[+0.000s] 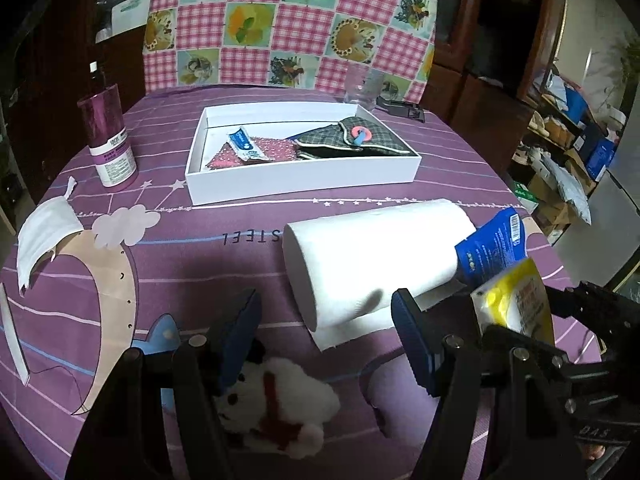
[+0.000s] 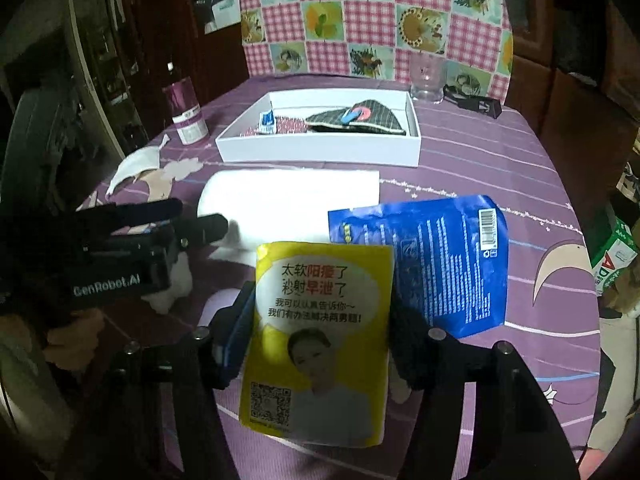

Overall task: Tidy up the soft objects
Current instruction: 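Lift the yellow printed packet with the right gripper, then grasp the lavender soft pillow with the left gripper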

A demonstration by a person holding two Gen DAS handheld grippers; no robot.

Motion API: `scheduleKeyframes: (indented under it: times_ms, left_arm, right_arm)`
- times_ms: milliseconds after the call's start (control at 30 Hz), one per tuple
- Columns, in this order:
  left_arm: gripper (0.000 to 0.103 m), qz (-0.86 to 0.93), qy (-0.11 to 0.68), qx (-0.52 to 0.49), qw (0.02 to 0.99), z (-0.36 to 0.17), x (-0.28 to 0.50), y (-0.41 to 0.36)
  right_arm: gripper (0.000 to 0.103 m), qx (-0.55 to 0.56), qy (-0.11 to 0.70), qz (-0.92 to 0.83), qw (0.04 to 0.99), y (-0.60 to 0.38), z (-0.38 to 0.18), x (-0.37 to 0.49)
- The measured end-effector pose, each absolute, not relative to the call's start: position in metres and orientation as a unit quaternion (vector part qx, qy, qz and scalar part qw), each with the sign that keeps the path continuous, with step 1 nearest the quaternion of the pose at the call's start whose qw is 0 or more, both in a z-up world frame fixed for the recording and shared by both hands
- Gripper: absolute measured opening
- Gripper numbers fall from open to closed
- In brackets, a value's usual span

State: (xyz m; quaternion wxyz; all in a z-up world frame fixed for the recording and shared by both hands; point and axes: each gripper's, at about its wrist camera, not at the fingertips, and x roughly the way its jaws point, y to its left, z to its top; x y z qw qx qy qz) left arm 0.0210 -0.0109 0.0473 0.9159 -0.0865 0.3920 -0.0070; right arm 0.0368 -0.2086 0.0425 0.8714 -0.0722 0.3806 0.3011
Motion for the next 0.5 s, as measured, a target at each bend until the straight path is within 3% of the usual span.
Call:
scheduleKeyframes:
  times_ms: [500]
  left_arm:
    - [0.069,-0.102,0.394,-0.071,0.911,0.05,0.01,-0.033]
  right_arm:
    - [0.061,-0.018,0.361,0.276,0.891,-0.226,0.052,0.046]
